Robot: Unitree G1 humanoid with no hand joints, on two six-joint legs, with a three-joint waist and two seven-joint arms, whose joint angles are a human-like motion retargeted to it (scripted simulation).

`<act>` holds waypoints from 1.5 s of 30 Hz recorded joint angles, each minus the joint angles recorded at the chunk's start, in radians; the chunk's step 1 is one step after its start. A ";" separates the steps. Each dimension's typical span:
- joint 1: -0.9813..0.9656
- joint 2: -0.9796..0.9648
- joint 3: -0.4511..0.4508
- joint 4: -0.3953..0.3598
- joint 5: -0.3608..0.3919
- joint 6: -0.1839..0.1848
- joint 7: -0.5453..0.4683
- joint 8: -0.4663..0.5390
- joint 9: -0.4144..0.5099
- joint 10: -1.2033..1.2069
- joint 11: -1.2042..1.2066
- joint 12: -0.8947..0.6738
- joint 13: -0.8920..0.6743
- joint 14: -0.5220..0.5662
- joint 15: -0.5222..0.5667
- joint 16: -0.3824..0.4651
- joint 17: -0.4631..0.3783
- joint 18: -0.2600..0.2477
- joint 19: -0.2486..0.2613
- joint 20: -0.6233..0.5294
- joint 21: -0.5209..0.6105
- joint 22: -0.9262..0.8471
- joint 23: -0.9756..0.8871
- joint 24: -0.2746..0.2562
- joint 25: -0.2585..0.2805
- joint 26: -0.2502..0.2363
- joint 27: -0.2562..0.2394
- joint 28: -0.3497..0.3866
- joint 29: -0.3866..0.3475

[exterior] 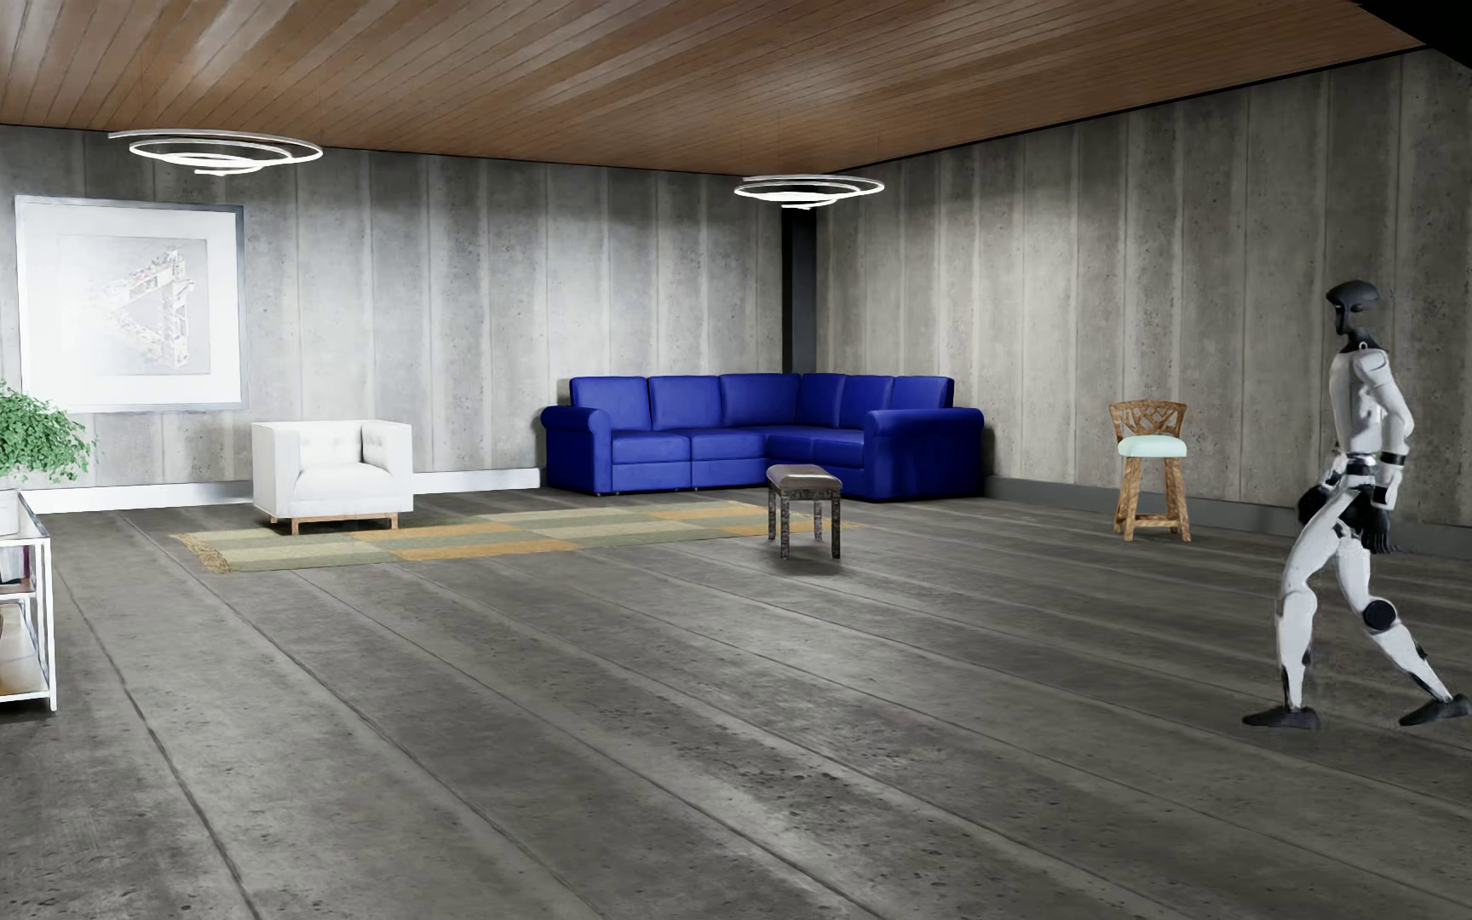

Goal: Approach the light gray armchair

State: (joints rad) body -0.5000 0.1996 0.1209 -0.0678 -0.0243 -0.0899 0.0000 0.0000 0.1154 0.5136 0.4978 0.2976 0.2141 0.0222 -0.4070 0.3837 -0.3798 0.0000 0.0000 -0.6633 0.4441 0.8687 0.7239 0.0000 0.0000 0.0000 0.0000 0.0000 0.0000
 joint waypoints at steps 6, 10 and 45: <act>-0.075 0.038 0.040 -0.063 -0.102 -0.063 0.000 0.000 -0.029 0.209 0.378 0.005 0.010 0.263 0.400 -0.009 0.029 0.000 0.000 -0.027 -0.037 0.059 0.097 0.000 0.000 0.000 0.000 0.000 0.000; 0.281 -0.366 -0.137 -0.142 -0.110 -0.029 0.000 0.000 -0.023 0.106 0.860 -0.058 0.072 0.014 0.164 -0.020 0.027 0.000 0.000 0.040 0.013 0.057 0.138 0.000 0.000 0.000 0.000 0.000 0.000; 0.726 -0.637 -0.399 -0.073 -0.071 -0.044 0.000 0.000 -0.038 -0.101 0.364 -0.095 0.222 -0.375 0.206 0.049 -0.023 0.000 0.000 0.204 -0.017 -0.172 0.211 0.000 0.000 0.000 0.000 0.000 0.000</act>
State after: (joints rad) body 0.2262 -0.4371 -0.2784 -0.1410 -0.0958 -0.1342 0.0000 0.0000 0.0774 0.4129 0.8617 0.2027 0.4365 -0.3529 -0.2012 0.4326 -0.4023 0.0000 0.0000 -0.4594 0.4273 0.6966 0.9351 0.0000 0.0000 0.0000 0.0000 0.0000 0.0000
